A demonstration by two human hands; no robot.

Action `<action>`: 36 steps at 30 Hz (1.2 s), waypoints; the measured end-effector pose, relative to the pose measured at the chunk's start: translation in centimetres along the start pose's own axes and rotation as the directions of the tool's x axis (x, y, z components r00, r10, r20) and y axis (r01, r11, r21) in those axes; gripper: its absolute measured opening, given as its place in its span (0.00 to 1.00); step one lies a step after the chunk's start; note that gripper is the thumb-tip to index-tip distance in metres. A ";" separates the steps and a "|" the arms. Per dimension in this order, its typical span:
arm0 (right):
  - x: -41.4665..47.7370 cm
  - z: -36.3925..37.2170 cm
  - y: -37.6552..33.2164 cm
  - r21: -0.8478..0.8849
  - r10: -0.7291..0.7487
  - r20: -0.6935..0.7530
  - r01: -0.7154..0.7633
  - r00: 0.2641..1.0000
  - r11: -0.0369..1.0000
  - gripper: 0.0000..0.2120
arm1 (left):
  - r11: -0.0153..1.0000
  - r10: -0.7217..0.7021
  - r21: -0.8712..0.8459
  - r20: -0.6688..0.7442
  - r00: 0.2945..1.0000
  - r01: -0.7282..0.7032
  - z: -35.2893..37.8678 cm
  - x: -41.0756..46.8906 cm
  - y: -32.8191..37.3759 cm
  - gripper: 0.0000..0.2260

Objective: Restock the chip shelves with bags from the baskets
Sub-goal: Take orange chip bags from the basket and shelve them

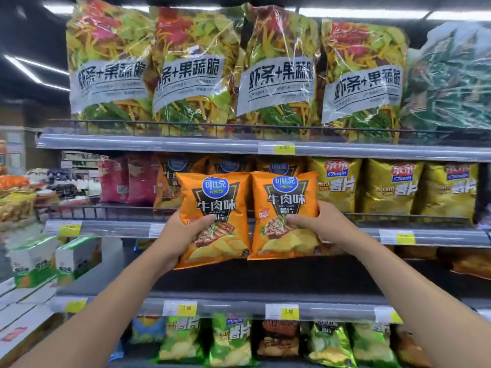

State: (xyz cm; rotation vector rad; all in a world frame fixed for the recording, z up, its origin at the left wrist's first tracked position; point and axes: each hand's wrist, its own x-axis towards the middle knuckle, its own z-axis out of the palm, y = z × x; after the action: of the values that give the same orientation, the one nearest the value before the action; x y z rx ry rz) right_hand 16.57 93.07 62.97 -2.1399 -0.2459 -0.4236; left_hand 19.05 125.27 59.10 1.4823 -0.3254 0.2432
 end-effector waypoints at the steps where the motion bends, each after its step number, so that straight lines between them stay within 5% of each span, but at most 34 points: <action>1: 0.4 0.1 -0.2 0.023 0.019 -0.006 -0.019 1.000 1.000 0.19 | 1.000 -0.004 -0.003 0.016 1.000 0.004 -0.4 0.8 0.0 0.20; 8: 0.6 0.9 -1.3 0.022 0.028 -0.061 -0.026 0.998 0.999 0.26 | 0.999 -0.011 -0.038 0.083 0.996 0.015 -3.6 5.2 -0.7 0.22; 18: 3.8 2.6 -2.8 0.055 -0.167 -0.439 0.212 0.883 0.976 0.30 | 0.997 0.025 -0.075 0.061 0.998 -0.021 -6.1 7.5 -1.5 0.17; 31: 7.7 4.1 -0.6 -0.077 -0.165 -0.386 0.146 0.908 0.986 0.32 | 0.997 0.034 -0.064 0.070 0.997 -0.029 -6.8 8.5 -1.9 0.22; 36: 8.8 4.4 -0.1 -0.121 -0.148 -0.328 0.114 0.933 0.986 0.24 | 0.999 0.024 -0.043 0.062 0.998 -0.021 -7.0 8.7 -2.0 0.26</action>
State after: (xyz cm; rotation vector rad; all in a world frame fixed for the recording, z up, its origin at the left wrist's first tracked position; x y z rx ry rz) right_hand 25.53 96.90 64.21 -2.1129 -0.1747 -0.8868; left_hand 28.35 131.71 59.97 1.4472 -0.3961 0.2068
